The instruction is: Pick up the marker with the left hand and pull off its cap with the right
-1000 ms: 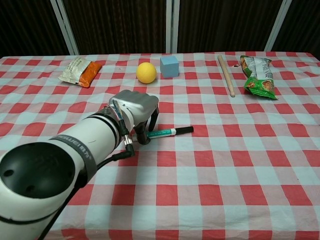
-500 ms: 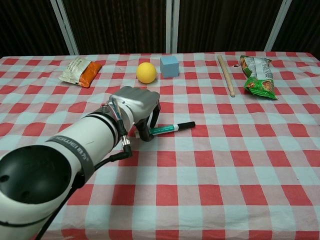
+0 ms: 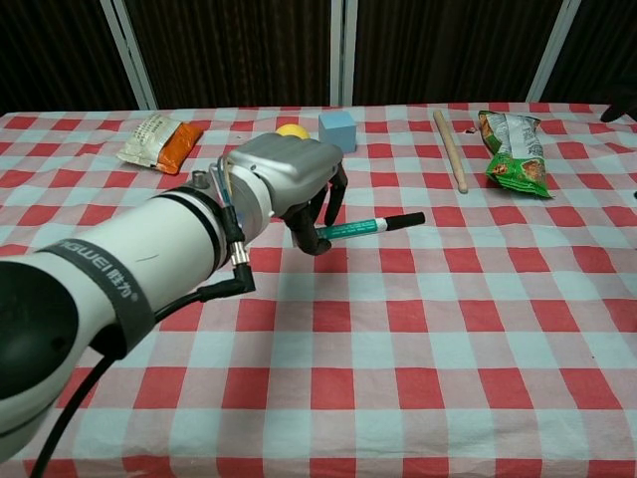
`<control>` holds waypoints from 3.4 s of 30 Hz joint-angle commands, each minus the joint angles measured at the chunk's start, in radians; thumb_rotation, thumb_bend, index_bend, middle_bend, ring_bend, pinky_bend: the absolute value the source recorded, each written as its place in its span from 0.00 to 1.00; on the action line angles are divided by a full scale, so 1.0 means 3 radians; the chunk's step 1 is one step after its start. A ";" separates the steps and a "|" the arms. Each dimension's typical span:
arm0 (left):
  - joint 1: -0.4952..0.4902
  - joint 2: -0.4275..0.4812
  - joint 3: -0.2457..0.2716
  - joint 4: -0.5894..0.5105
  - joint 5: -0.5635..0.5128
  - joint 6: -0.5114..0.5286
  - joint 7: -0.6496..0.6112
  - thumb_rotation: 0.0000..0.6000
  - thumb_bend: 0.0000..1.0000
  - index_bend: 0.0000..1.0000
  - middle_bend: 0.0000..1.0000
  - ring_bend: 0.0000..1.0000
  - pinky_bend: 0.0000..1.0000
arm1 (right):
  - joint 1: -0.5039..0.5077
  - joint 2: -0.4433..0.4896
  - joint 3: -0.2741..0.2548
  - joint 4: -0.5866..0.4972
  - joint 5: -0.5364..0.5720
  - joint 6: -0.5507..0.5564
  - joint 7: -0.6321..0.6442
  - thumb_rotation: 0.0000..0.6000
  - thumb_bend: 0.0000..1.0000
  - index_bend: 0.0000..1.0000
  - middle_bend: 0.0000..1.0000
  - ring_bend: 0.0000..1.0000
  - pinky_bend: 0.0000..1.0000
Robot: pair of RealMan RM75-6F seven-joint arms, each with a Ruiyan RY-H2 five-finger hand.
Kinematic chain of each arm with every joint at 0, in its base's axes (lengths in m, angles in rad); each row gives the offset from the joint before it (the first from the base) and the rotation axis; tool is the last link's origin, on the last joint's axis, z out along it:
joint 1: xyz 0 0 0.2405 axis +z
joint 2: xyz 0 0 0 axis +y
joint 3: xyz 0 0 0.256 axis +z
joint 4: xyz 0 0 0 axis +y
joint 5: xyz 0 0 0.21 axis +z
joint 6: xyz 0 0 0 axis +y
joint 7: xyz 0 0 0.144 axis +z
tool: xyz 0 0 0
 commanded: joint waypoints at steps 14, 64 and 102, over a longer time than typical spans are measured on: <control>-0.0166 0.0116 -0.0059 -0.0186 -0.0058 0.0032 0.0083 1.00 0.33 0.55 0.60 1.00 0.96 | 0.0735 -0.0740 0.0180 0.0294 0.0166 -0.0666 -0.0430 1.00 0.24 0.35 0.32 0.05 0.11; -0.0228 0.0206 0.0037 -0.0297 -0.0093 0.0132 -0.0063 1.00 0.33 0.55 0.60 1.00 0.96 | 0.0908 -0.1199 0.0066 0.0793 0.0128 -0.0401 -0.0324 1.00 0.29 0.64 0.58 0.25 0.21; 0.0505 0.0532 0.0744 0.0600 0.1031 -0.0300 -0.1359 1.00 0.13 0.36 0.45 0.96 0.93 | 0.0801 -0.1327 -0.0049 0.1519 0.0432 -0.0764 0.0156 1.00 0.06 0.18 0.24 0.04 0.10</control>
